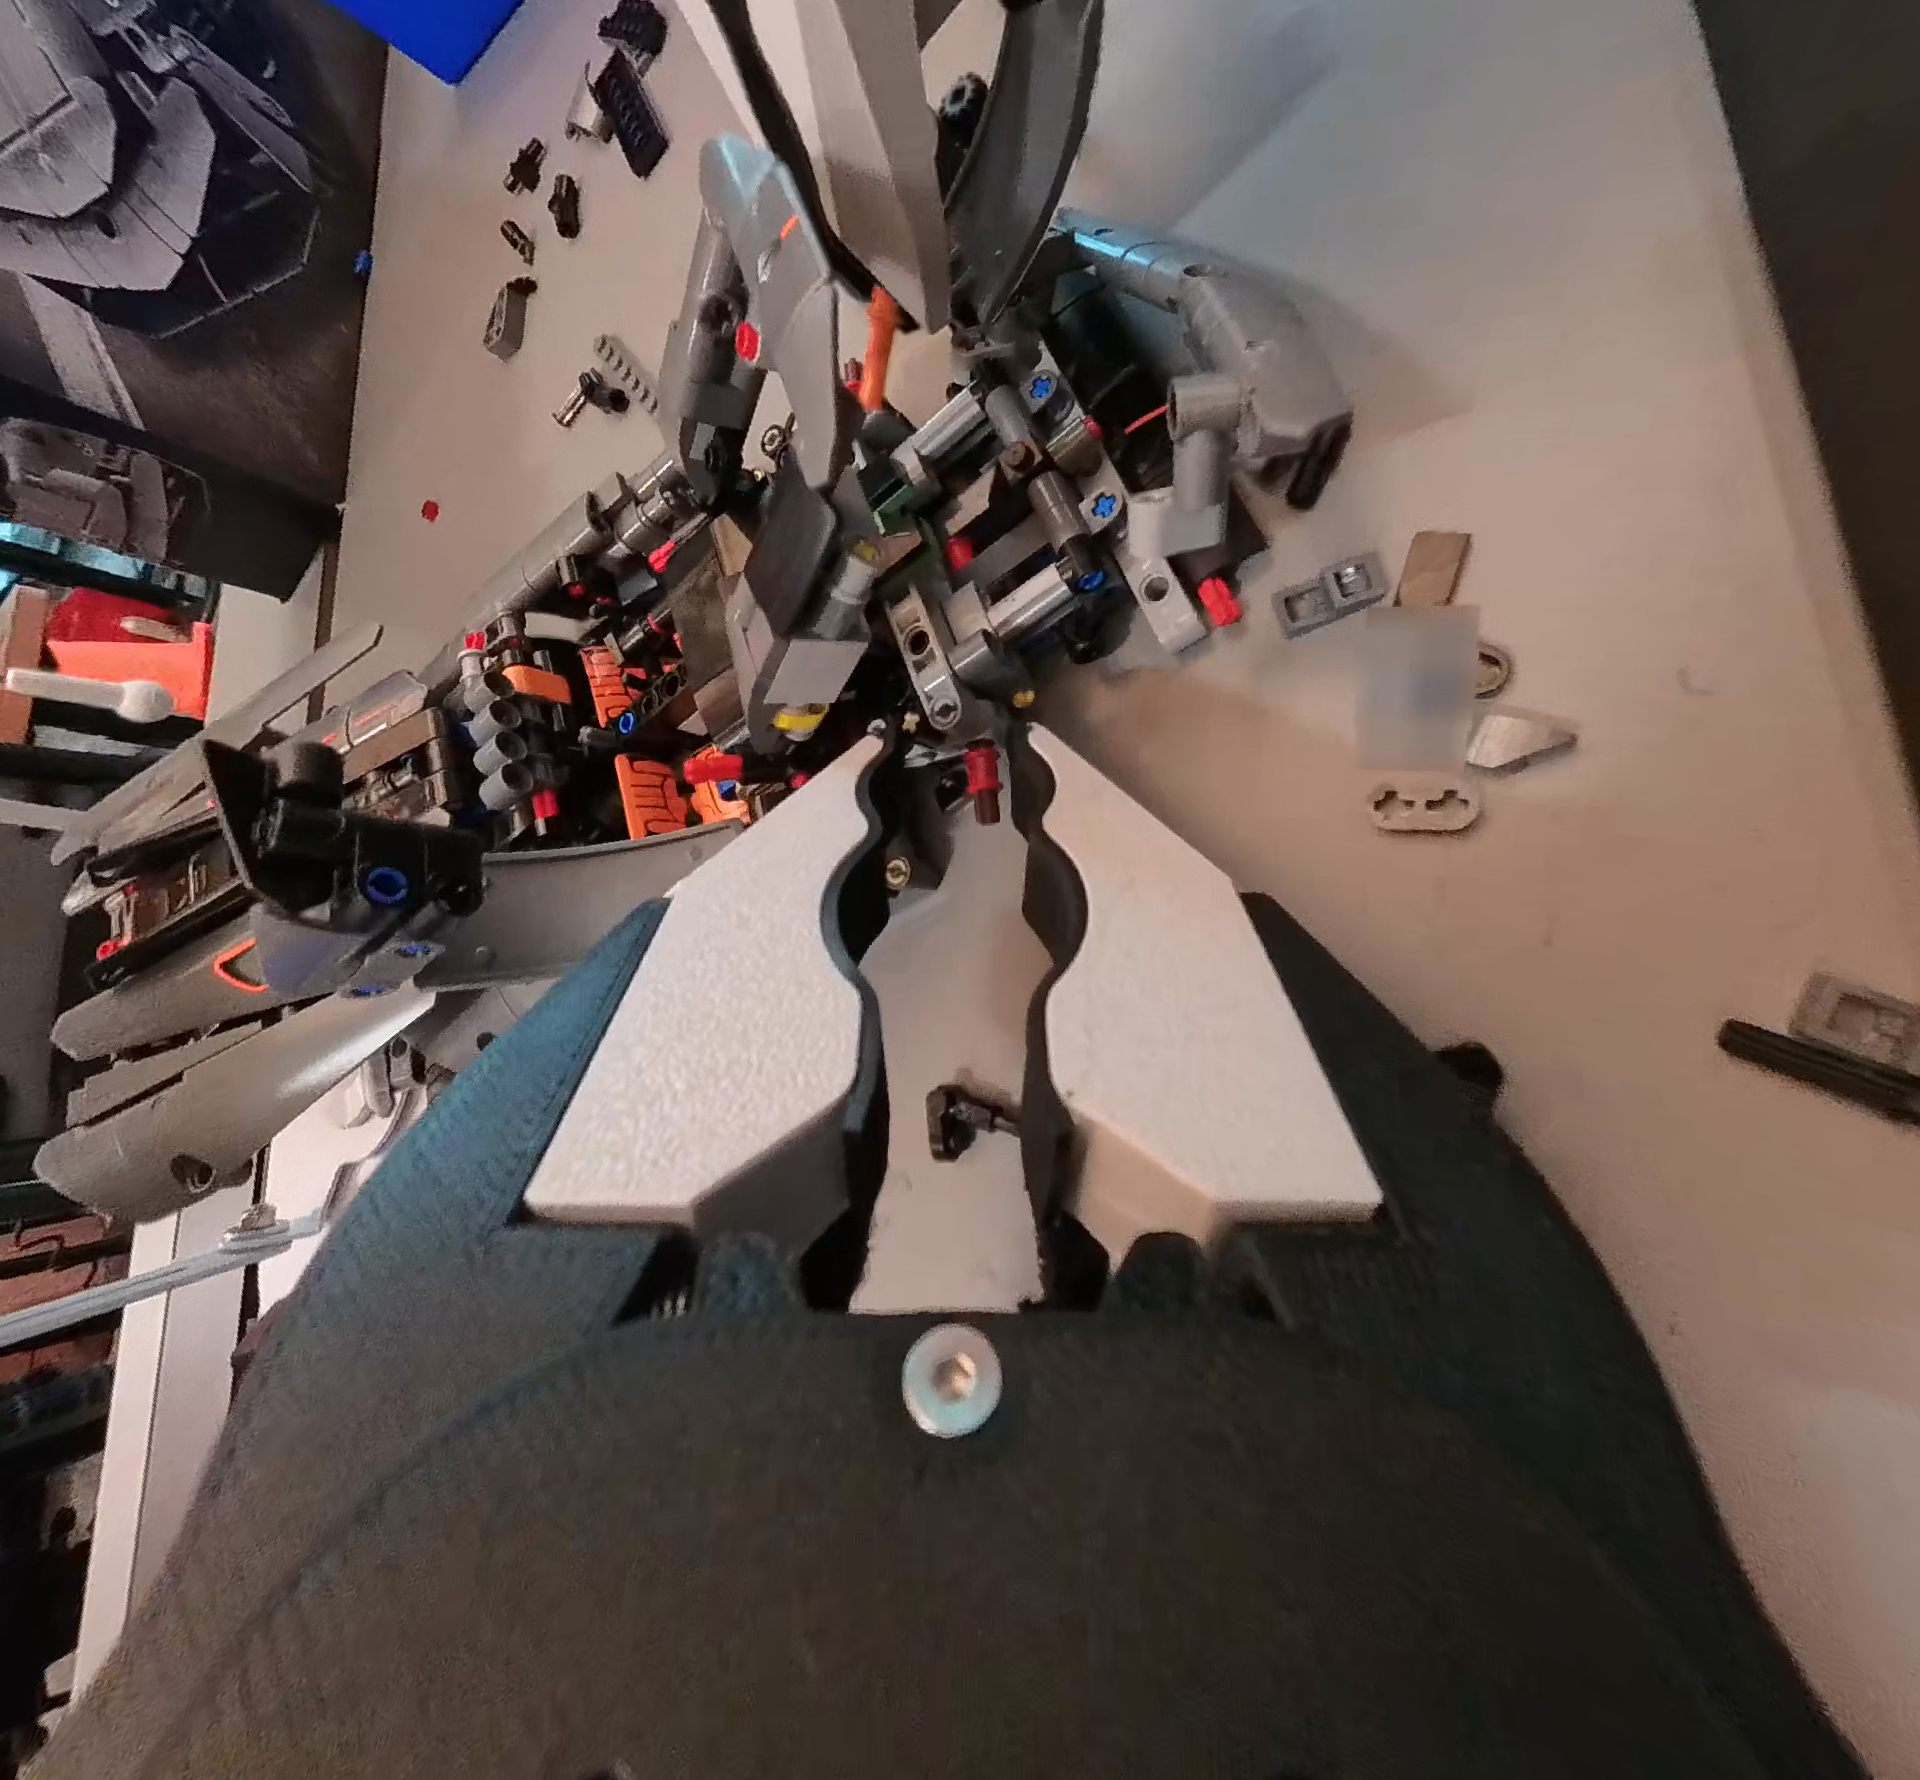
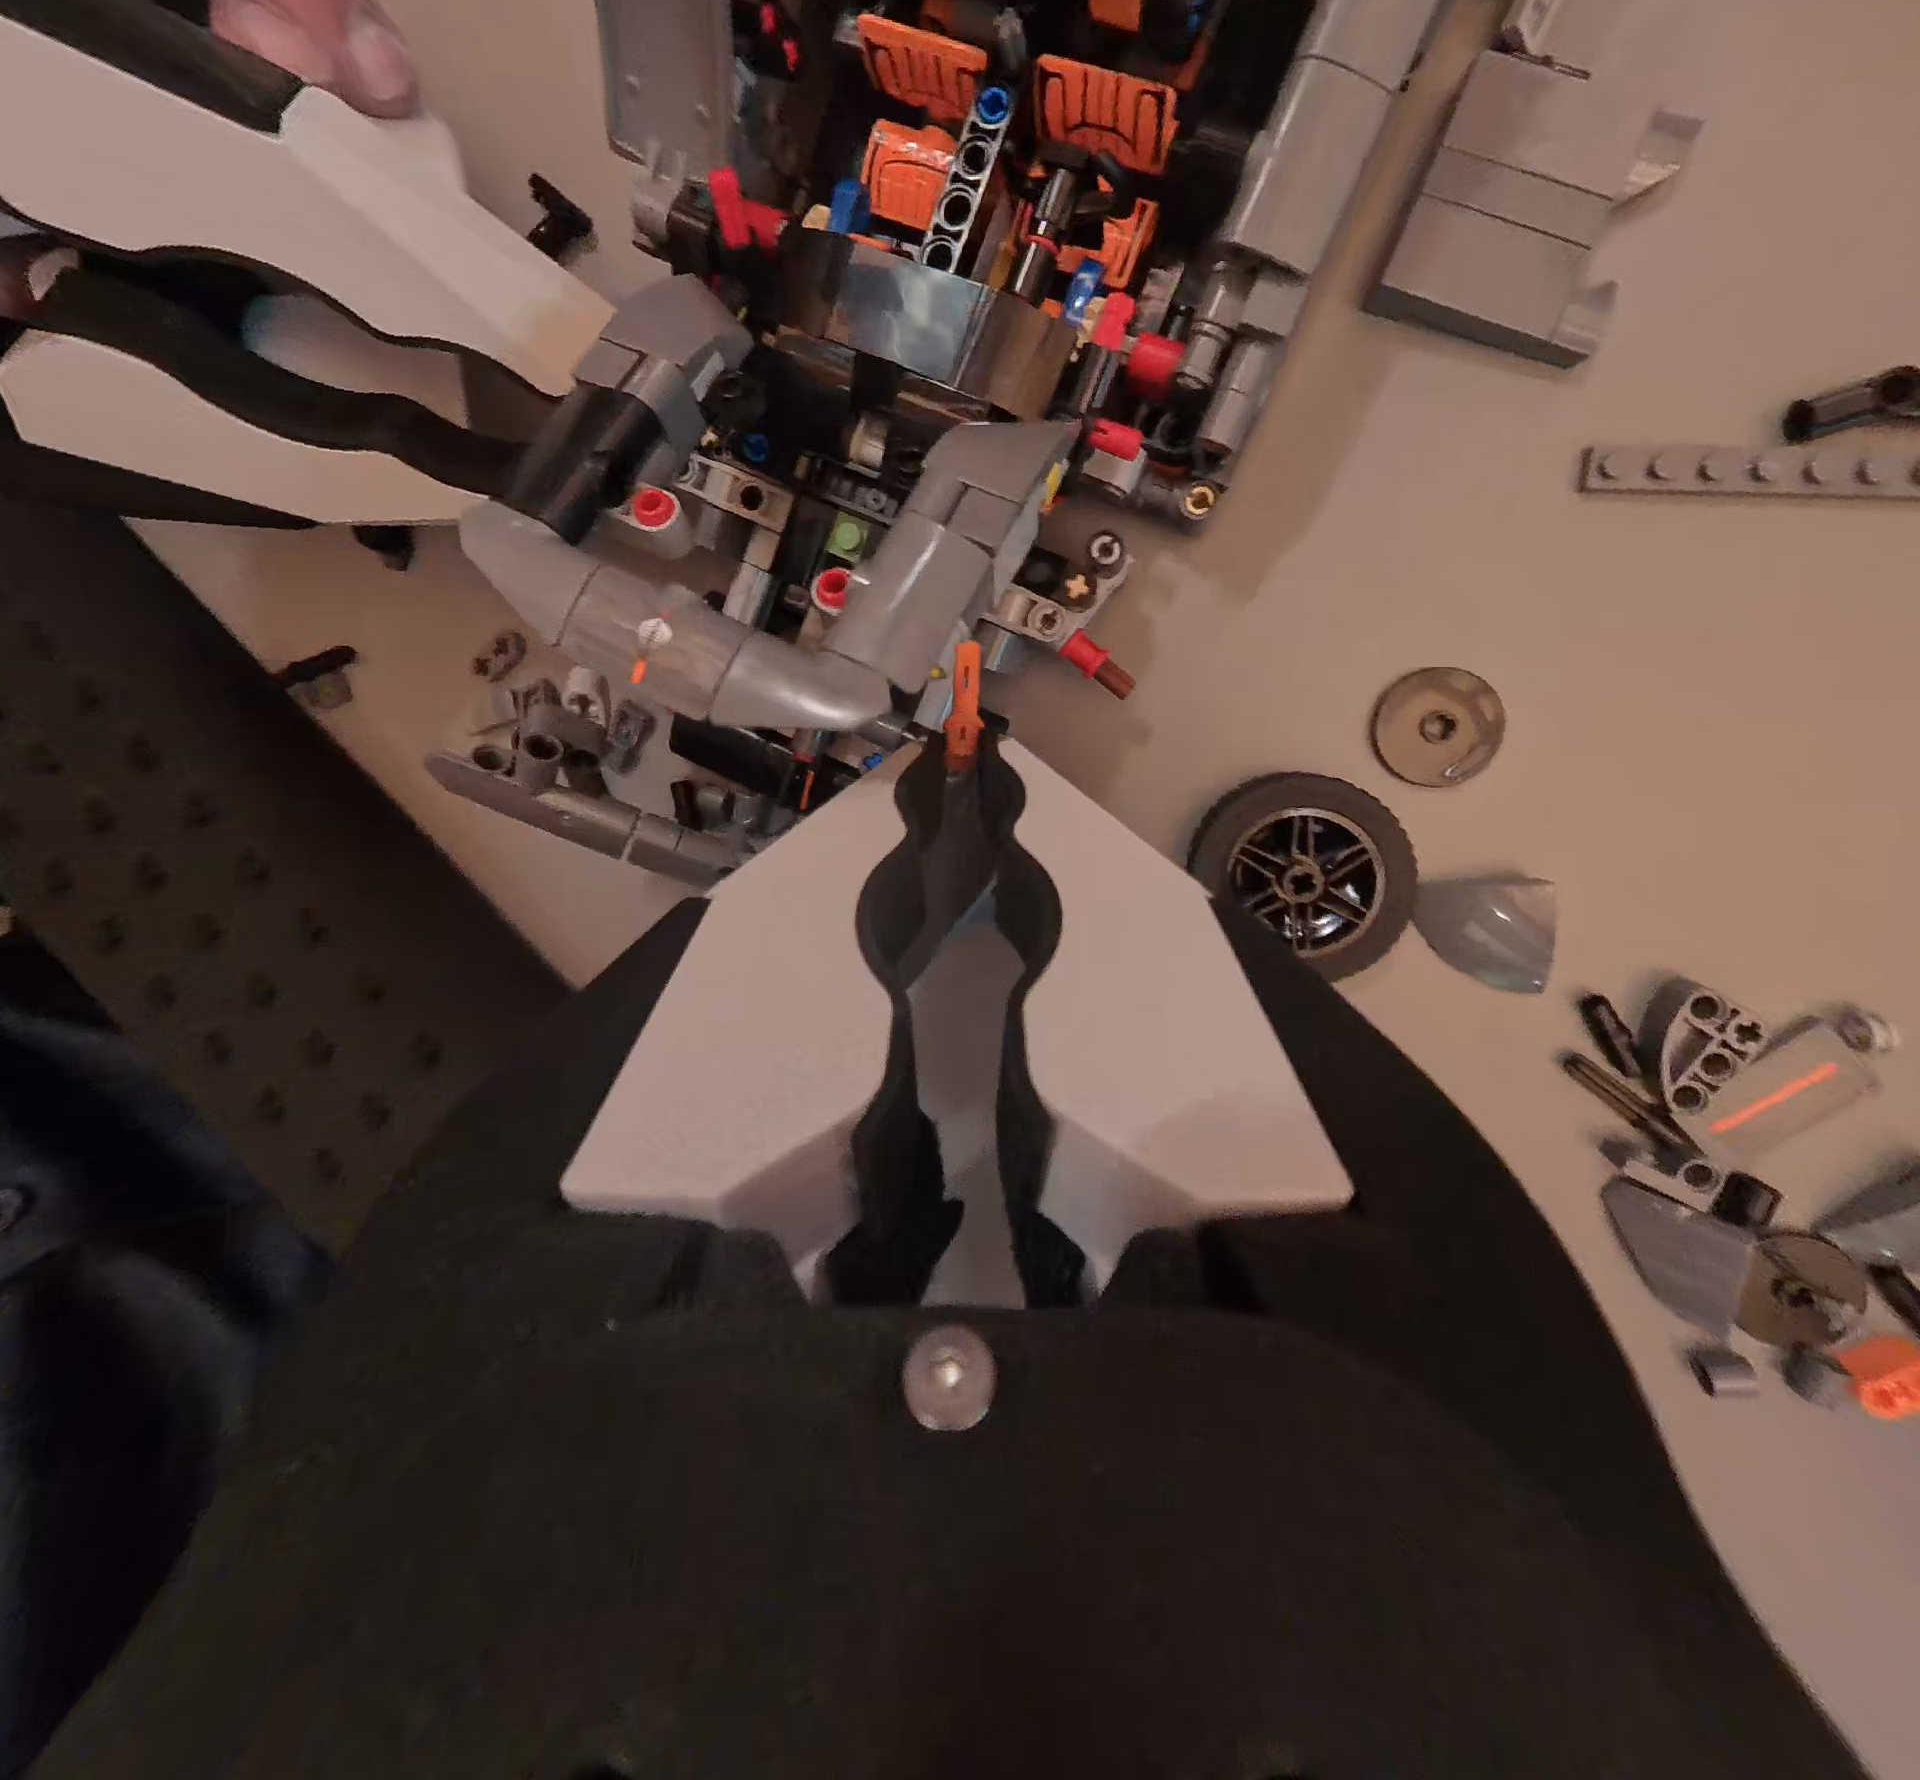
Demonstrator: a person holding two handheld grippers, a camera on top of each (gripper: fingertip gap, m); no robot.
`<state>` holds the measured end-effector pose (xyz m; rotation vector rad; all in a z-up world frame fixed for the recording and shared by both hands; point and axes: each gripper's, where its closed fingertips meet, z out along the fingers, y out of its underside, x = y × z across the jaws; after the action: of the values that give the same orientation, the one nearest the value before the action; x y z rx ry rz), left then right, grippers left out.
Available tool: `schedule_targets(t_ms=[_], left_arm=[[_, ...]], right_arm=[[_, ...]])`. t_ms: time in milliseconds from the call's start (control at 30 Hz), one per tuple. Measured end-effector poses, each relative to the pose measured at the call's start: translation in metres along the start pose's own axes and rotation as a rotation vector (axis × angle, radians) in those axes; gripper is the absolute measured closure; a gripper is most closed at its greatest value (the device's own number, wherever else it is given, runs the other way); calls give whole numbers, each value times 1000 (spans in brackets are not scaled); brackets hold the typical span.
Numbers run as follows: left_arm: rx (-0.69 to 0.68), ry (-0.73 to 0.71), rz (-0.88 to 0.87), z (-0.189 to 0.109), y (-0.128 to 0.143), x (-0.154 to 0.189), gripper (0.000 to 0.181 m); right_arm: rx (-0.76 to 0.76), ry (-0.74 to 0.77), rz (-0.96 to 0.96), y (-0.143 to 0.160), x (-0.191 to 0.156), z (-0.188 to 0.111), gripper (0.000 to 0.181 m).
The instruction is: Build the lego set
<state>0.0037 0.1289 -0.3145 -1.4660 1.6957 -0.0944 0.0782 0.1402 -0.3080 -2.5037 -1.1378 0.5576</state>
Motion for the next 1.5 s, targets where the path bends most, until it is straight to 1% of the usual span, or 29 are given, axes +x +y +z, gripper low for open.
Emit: schedule_targets(t_ms=[133,233,433,533,600,700,867,933,1000,1100,1200,1233,1267,1300,1367,1433,1500], left_arm=[[-2,-9,-6,1,-2,-1,166],[-2,-19,12,2,-3,0,167],[27,-47,44,-7,-8,-5,170],[71,-33,1,-13,-14,-8,168],[49,-33,7,-9,-10,-6,167],[44,-46,45,-8,-10,-4,167],[132,-75,41,-27,-25,-12,170],[162,-92,70,-37,-35,-13,172],[182,-112,97,-47,-48,-14,175],[210,-66,91,-58,-79,-2,169],[165,-76,88,-54,-107,4,161],[144,-56,91,-49,-115,10,155],[140,-44,129,-47,-123,16,154],[136,-56,183,-45,-129,19,159],[71,-82,245,-39,-128,15,159],[37,-56,236,-32,-124,16,160],[-26,-20,198,-22,-113,21,157]], right_arm=[[-26,3,-10,2,-1,1,178],[-47,42,-11,4,5,0,178],[25,-40,18,0,0,-11,178],[47,-67,42,2,3,-19,177],[67,-120,60,0,-1,-22,177],[75,-144,70,0,-3,-21,177],[135,-212,94,1,-8,-29,177],[160,-179,82,4,-2,-34,177],[173,-152,81,8,4,-38,177],[176,-117,77,15,13,-40,177],[177,-105,87,20,20,-38,177],[183,-96,86,20,23,-36,177],[184,-75,85,22,26,-35,177],[179,-66,78,25,26,-34,177],[176,-78,70,29,22,-33,177],[120,-77,53,42,20,-28,177],[72,-78,38,54,18,-22,177]])
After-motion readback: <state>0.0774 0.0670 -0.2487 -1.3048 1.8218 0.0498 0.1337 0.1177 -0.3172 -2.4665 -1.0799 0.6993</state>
